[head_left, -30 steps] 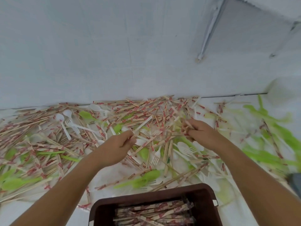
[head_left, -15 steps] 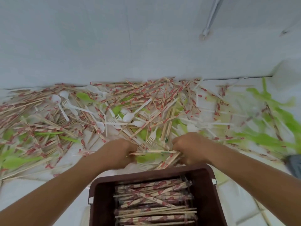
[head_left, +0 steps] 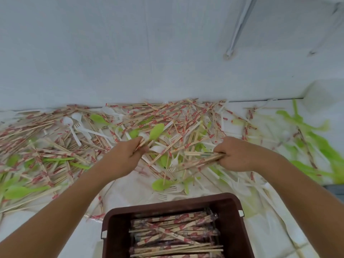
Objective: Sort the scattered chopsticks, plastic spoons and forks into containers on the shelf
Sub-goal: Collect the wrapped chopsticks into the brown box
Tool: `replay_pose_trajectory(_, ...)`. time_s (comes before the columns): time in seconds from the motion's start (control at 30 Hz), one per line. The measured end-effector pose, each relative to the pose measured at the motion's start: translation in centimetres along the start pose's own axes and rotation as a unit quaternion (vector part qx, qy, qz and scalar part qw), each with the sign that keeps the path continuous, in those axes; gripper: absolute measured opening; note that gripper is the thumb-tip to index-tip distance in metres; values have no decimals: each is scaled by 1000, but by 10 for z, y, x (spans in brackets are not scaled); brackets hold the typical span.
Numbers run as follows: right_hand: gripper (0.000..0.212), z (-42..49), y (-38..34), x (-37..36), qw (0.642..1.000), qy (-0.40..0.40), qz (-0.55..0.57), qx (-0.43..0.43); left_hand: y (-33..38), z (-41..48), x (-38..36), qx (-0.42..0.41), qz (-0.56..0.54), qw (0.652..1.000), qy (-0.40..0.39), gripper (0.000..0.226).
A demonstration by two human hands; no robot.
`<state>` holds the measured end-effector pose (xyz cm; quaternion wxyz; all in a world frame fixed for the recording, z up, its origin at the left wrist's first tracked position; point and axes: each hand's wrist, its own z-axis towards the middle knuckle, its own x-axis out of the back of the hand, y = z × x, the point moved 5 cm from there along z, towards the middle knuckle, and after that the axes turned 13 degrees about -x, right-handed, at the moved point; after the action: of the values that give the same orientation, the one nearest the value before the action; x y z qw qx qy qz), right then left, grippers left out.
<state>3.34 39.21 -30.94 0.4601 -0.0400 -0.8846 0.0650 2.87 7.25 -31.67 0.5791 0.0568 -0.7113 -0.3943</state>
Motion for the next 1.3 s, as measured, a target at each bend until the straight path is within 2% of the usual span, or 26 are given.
replay_pose_trajectory(0.1,12,0,10,17,996,38,81,-25,-3,6,12,46,0,998,37,33)
replay_pose_trajectory(0.2,17,9,8,32,965,111,235,-33,-6,17,16,103,0,993,60,36)
replay_pose_trajectory(0.3,27,29,-15,31,942,116,315,-13,-13,37,13,123,-20,990,70,37)
replay_pose_trajectory(0.4,43,52,-43,12,969,86,229,27,-22,59,3,138,-51,986,75,36)
replay_pose_trajectory(0.5,26,69,-46,-1,992,80,92,36,-32,76,-10,151,-61,985,52,39)
replay_pose_trajectory(0.57,19,76,-36,-3,995,83,52,25,-35,84,-17,138,-35,990,16,37)
replay_pose_trajectory(0.7,13,81,-29,-7,993,108,-1,49,-42,91,-23,124,-35,992,-6,32)
replay_pose_trajectory(0.8,20,84,-32,-12,989,124,-32,69,-40,88,-28,107,-44,993,-29,24)
replay_pose_trajectory(0.9,21,84,-31,-9,986,144,-49,76,-39,85,-26,84,-31,996,-29,24)
replay_pose_trajectory(1.03,13,84,-24,6,986,149,-20,73,-45,82,-20,91,-58,994,-24,13)
replay_pose_trajectory(1.17,3,76,-12,34,983,181,22,16,-49,78,-9,80,-66,994,-20,16)
replay_pose_trajectory(1.3,21,63,-12,54,974,224,-19,24,-60,74,8,89,-32,996,7,20)
